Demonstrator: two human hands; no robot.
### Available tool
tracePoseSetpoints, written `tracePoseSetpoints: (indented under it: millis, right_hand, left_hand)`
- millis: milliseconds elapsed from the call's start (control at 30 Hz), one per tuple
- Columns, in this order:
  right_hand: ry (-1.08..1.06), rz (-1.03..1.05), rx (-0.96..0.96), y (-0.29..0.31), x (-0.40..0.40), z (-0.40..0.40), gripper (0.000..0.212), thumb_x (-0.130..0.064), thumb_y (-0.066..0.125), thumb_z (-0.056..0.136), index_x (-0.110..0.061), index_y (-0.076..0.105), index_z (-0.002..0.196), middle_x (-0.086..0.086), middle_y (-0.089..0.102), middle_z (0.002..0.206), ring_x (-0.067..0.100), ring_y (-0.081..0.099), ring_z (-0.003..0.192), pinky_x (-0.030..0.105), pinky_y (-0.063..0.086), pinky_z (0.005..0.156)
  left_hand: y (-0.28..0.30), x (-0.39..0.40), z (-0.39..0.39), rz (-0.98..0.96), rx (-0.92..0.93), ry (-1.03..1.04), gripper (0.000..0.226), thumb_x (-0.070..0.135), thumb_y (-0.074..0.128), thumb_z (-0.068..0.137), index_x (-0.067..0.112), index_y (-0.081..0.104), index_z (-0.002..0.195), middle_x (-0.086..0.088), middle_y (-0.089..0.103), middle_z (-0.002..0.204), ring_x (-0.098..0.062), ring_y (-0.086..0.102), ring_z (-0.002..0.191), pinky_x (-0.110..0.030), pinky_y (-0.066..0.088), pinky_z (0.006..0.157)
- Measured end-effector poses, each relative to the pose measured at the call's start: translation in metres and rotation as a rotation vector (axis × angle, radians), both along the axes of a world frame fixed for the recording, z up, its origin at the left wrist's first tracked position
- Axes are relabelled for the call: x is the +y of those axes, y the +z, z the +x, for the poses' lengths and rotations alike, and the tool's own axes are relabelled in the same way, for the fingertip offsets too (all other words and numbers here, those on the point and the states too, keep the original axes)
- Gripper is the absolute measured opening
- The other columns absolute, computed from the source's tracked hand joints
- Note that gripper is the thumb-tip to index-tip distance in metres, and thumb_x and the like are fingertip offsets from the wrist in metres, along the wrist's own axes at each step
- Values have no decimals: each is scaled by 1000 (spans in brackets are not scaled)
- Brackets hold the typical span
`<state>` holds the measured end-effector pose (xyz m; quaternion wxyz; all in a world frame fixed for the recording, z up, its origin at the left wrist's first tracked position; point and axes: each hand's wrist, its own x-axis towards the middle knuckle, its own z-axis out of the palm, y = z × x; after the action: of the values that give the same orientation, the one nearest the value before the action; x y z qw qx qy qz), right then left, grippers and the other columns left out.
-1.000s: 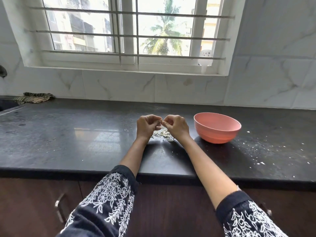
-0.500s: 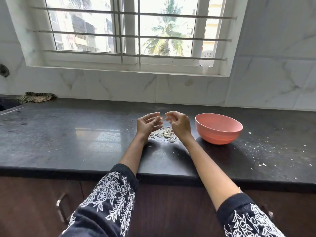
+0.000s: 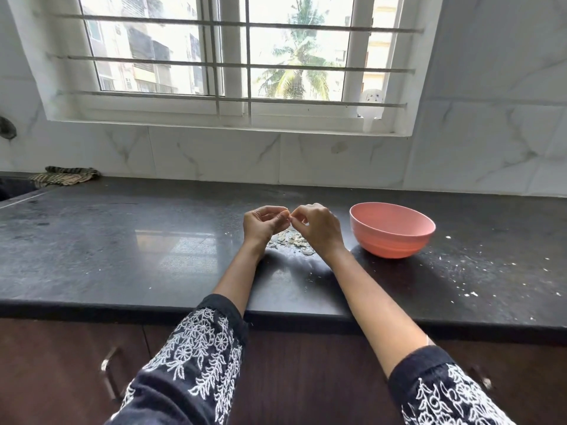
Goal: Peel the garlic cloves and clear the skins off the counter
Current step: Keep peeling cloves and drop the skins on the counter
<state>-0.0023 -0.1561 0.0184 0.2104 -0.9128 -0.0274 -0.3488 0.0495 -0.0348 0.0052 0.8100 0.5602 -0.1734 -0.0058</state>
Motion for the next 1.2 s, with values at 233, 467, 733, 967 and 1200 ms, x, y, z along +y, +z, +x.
tracePoseSetpoints:
  millis: [233,467,733,967,1200]
  right_hand:
    - [13,-37,16,1,0,-1,18,-25,57,87,-11,67,83,1,67,84,19,55,89,27,33,65]
    - [19,-42,-2,0,1,-3,16,-22,57,87,-9,64,79,3,65,82,20,54,86,28,34,64]
    - [18,23,-2,4,-1,-4,14,-23,59,85,-11,64,79,-5,57,74,16,50,81,27,28,63]
    - [63,92,-60,3,0,-1,13,-10,57,80,-16,64,89,-5,64,87,14,54,82,31,44,68]
    - [53,-12,-43,-2,-1,2,9,-19,62,84,-12,67,83,-1,65,86,18,55,85,26,36,64]
  left_hand:
    - [-2,-1,2,-5,-19,11,11,-8,67,77,2,65,76,-3,69,59,-13,68,59,-20,56,64]
    - [-2,-1,3,12,-26,-4,10,-8,67,77,2,65,78,-4,69,60,-13,68,59,-21,57,66]
    - [0,-2,-1,-14,10,-54,11,-11,63,80,0,65,81,-4,70,61,-11,68,60,-20,57,68]
    - [1,-1,1,-29,11,-45,11,-8,62,81,3,66,82,-2,70,61,-9,67,60,-18,57,69]
    - [1,-1,1,-8,-5,-19,9,-6,65,80,2,67,81,-2,70,64,-10,68,63,-17,55,63]
